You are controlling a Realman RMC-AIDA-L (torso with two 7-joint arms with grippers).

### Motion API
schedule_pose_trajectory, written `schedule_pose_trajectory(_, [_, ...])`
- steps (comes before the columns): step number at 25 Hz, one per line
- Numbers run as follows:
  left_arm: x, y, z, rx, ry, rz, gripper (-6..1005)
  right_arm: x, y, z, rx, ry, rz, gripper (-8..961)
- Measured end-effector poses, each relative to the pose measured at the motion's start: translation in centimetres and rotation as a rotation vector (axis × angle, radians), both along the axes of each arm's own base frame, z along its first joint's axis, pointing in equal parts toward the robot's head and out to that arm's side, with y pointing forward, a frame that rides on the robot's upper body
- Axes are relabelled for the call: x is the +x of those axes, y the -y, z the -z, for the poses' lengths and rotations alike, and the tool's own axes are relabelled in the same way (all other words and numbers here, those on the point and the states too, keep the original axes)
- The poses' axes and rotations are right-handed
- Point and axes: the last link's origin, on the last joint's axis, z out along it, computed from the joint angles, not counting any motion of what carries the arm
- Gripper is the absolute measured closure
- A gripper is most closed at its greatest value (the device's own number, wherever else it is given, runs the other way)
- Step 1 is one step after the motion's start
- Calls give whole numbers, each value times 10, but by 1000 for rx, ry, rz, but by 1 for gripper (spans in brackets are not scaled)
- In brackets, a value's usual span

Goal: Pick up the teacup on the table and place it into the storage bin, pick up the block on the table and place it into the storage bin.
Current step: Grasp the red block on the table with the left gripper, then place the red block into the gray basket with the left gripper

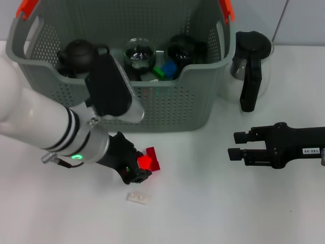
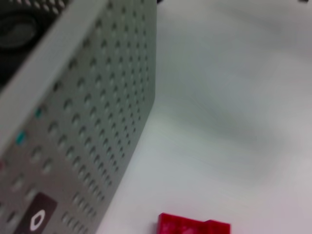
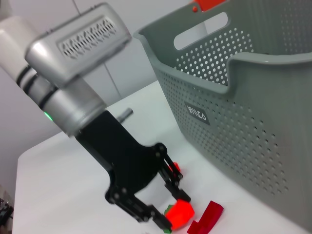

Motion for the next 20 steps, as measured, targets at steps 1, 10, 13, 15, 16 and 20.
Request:
schedule_pose_trajectory(1, [3, 1, -5, -8, 15, -4, 560, 0, 0, 0, 0, 0, 0, 370])
schedule_pose_trajectory(10, [45, -1, -107, -8, 449, 38, 585, -2, 0, 0, -6, -3, -7, 370])
schedule_pose_trajectory(13, [63, -7, -139, 23, 594, 81, 585, -3, 0, 0, -11, -4, -8, 370])
schedule_pose_trajectory(15, [72, -16, -153, 74, 644, 100, 585, -3, 0, 0, -11, -5, -7, 370])
schedule_pose_trajectory(16, [77, -24, -159, 115, 660, 108, 584, -2, 0, 0, -10, -6, -6, 370])
schedule_pose_trajectory(20, [85, -59, -160, 269, 637, 117, 584, -3, 0, 0, -9, -10, -4, 370])
